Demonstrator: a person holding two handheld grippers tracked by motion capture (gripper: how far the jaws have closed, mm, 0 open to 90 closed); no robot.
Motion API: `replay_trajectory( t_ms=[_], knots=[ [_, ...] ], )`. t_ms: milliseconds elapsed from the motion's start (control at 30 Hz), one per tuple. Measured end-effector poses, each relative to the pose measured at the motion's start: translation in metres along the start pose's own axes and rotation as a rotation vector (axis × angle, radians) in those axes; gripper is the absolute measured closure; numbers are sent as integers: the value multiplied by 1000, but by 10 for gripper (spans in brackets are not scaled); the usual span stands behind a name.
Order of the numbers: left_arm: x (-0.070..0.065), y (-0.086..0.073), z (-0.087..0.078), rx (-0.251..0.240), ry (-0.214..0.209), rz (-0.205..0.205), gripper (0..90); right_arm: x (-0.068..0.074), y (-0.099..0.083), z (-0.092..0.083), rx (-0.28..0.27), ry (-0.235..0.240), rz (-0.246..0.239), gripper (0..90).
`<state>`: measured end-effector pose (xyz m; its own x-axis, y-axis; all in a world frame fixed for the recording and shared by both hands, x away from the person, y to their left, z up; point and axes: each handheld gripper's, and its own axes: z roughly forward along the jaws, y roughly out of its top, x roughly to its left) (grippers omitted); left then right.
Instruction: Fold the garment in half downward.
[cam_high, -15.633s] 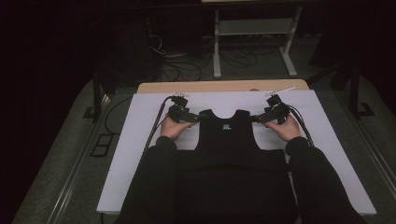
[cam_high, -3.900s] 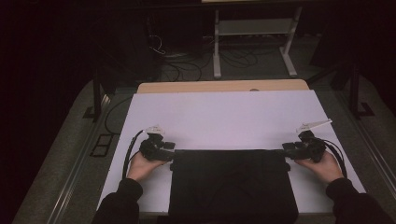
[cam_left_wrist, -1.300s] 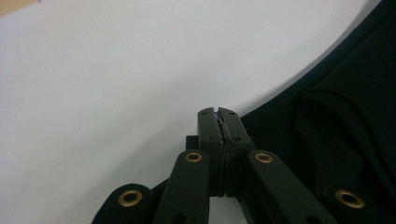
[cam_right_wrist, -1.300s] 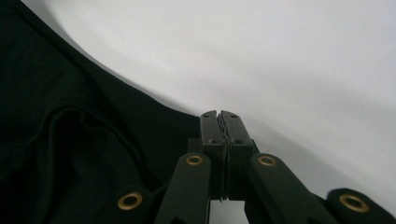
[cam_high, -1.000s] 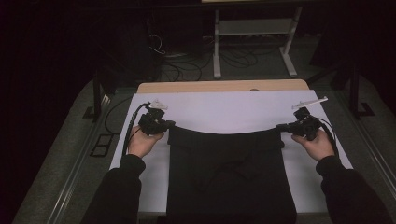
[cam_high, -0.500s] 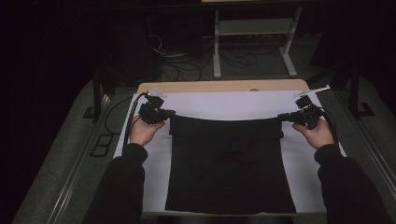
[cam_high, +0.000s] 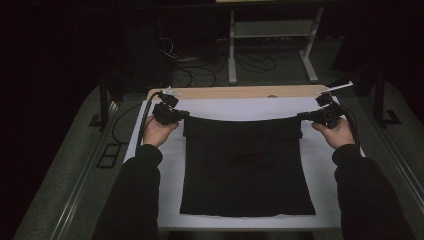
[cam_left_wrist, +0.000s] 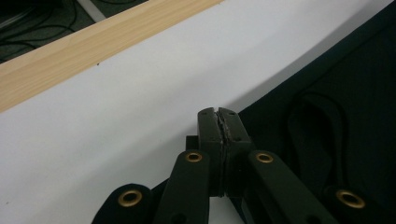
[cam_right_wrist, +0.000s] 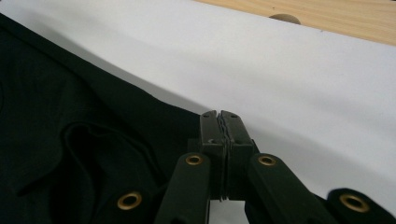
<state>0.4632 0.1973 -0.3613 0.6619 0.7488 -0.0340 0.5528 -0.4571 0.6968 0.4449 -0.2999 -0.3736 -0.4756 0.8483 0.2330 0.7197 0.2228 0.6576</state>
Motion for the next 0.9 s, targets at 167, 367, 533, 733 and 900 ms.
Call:
replay_trajectory(
  t_ms=[167,367,533,733,900],
  knots=[
    [5,6,2,7,7,4,880,-5,3,6,-1,-4,14,876],
    [9,15,0,1,20,4,879,-10,7,5,-29,13,43,876],
    [12,20,-2,-16,27,-3,879,-10,14,3,-37,2,32,876],
    [18,25,-4,-27,41,-9,879,-9,21,4,-46,-10,11,876],
    [20,25,1,-24,48,-18,878,-8,29,5,-52,-19,8,874]
  ],
)
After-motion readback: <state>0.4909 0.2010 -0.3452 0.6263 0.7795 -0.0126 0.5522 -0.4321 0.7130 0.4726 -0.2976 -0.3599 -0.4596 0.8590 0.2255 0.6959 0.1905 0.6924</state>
